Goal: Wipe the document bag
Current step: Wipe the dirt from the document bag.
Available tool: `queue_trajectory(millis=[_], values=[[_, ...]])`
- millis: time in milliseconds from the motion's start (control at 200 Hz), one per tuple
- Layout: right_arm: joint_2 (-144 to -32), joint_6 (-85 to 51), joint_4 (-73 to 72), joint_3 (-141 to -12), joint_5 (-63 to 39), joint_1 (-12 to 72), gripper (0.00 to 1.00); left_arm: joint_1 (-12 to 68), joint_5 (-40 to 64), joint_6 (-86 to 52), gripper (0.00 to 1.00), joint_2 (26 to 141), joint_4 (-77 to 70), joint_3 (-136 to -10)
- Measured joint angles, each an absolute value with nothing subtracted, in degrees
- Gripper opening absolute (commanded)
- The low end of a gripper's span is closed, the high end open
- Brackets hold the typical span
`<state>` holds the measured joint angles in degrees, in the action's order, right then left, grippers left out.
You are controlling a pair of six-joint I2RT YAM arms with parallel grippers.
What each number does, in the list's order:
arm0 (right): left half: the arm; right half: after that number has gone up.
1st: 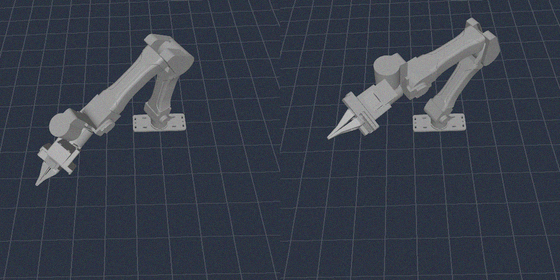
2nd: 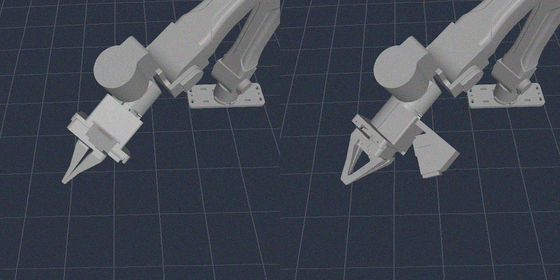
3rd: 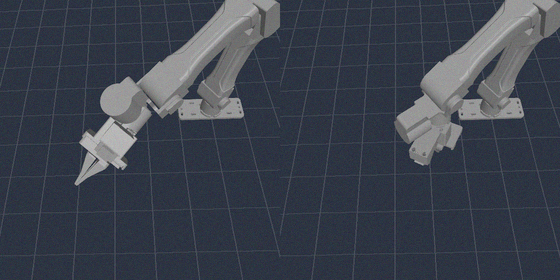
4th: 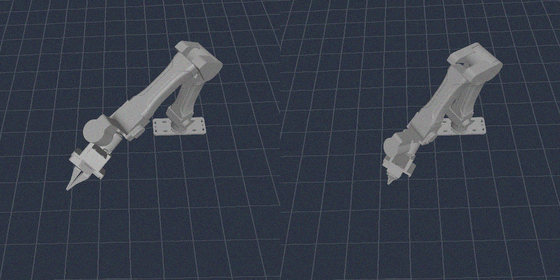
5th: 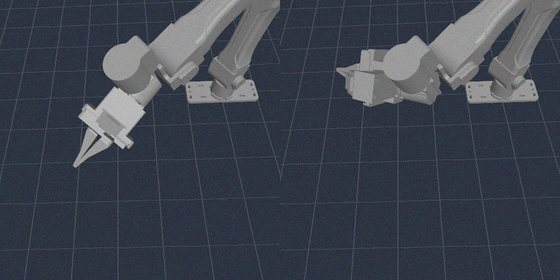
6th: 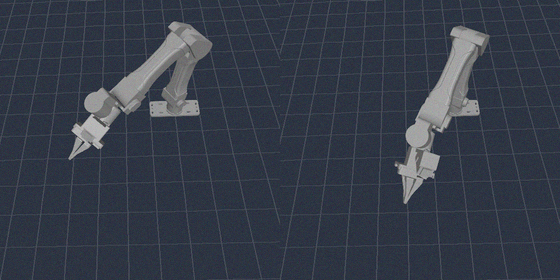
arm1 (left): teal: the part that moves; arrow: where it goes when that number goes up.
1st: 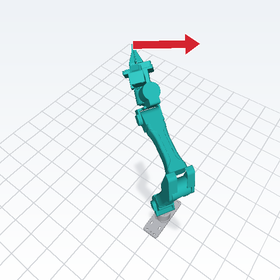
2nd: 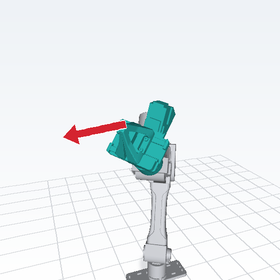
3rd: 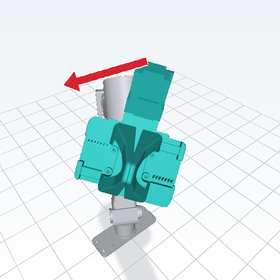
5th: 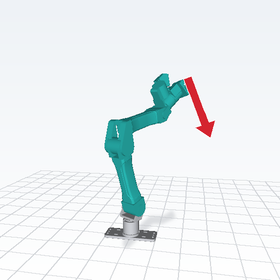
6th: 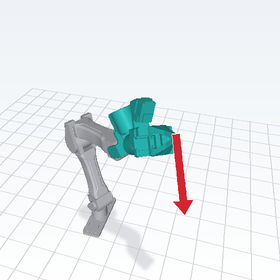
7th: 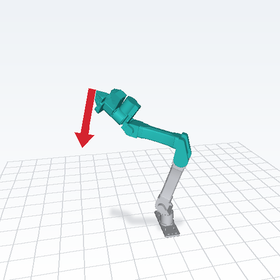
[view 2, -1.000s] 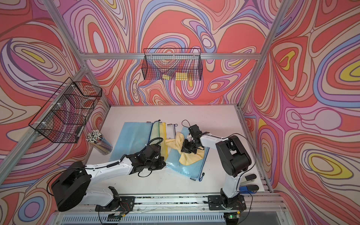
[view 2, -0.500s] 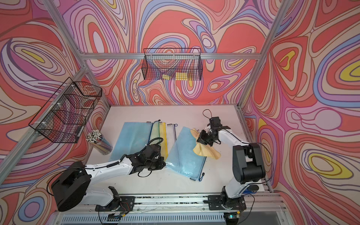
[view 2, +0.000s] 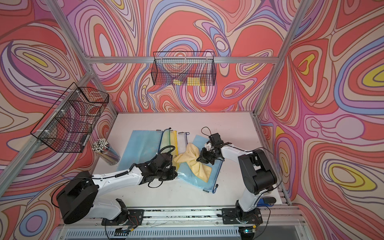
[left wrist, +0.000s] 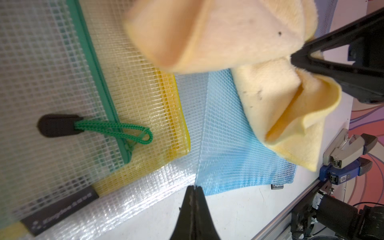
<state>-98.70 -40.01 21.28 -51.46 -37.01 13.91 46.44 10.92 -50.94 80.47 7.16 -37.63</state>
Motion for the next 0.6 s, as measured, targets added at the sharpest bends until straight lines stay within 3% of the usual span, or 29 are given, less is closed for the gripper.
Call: queue_trajectory(millis=[165, 310, 446, 601], values=[[-99.3, -34.8, 25.3, -50.0, -36.4, -1.6, 0.0, 46.4, 10.9, -50.8, 0.0, 80.5, 7.2, -37.6], [-97.1, -31.5, 30.3, -52.8, -34.4, -5.3, 0.0, 46.4, 10.9, -50.8, 0.0, 80.4, 7.2, -37.6], [-93.0, -32.2, 30.9, -54.6, -34.8, -1.1, 0.0, 46.4, 10.9, -50.8, 0.0, 80.4, 7.2, -37.6], [-92.1, -36.5, 27.3, -55.6, -34.4, 14.2, 0.0, 46.4, 11.0, -50.8, 0.0, 80.6, 7.1, -37.6]])
